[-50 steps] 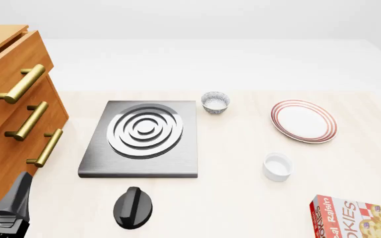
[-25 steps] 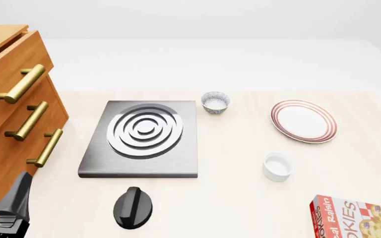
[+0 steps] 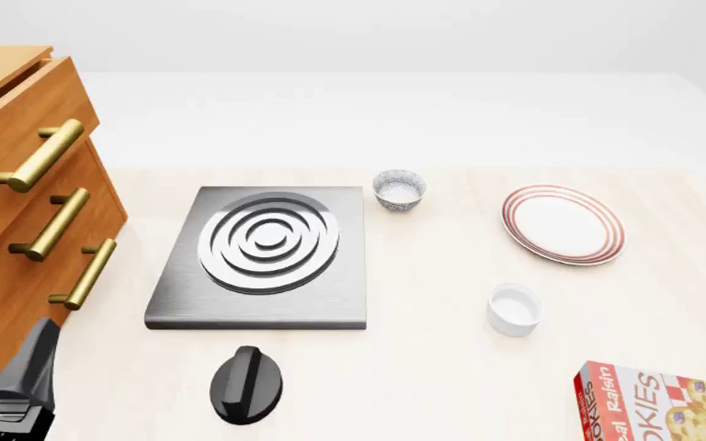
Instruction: Pick the akita bowl next to the cookies box and place it on the plate.
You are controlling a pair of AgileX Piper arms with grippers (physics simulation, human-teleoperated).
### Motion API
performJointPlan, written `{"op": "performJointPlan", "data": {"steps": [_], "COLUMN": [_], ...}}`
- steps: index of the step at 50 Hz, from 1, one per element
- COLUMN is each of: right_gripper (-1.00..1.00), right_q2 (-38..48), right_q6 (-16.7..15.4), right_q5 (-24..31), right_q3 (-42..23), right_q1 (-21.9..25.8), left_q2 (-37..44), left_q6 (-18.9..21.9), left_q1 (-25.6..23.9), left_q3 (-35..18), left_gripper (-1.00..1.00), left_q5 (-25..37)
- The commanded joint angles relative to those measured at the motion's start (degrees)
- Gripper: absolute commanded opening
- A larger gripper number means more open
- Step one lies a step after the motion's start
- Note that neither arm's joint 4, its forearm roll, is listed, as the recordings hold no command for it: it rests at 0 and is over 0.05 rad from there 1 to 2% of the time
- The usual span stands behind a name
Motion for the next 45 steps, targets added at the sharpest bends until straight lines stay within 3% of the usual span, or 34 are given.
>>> {"op": "performJointPlan", "data": {"steps": [1, 7, 9, 12, 32, 45], "right_gripper": [-1.00, -1.00, -1.00, -1.00, -1.00, -1.00], "right_q2": [-1.26, -1.76, -2.87, -1.77, -1.66, -0.10], "right_q6": [4.10, 5.56, 10.23, 7.66, 13.09, 14.54], "right_q5": [0.25, -0.67, -3.04, -1.81, -7.62, -9.74], "right_q3": [-0.39, 0.88, 4.24, 2.11, 6.31, 6.31], "right_q1": [4.15, 5.51, 8.90, 8.10, 15.23, 17.99], "left_q2": [0.01, 0.00, 0.00, 0.01, 0.00, 0.00], "left_q6": [0.01, 0.00, 0.01, 0.00, 0.01, 0.00], "left_q1": [0.00, 0.01, -0.02, -0.02, 0.00, 0.00], "left_q3": [0.00, 0.00, 0.00, 0.00, 0.00, 0.00], "left_gripper": [1.00, 1.00, 1.00, 1.00, 1.00, 1.00], "left_q5": [0.00, 0.00, 0.00, 0.00, 0.00, 0.00]}}
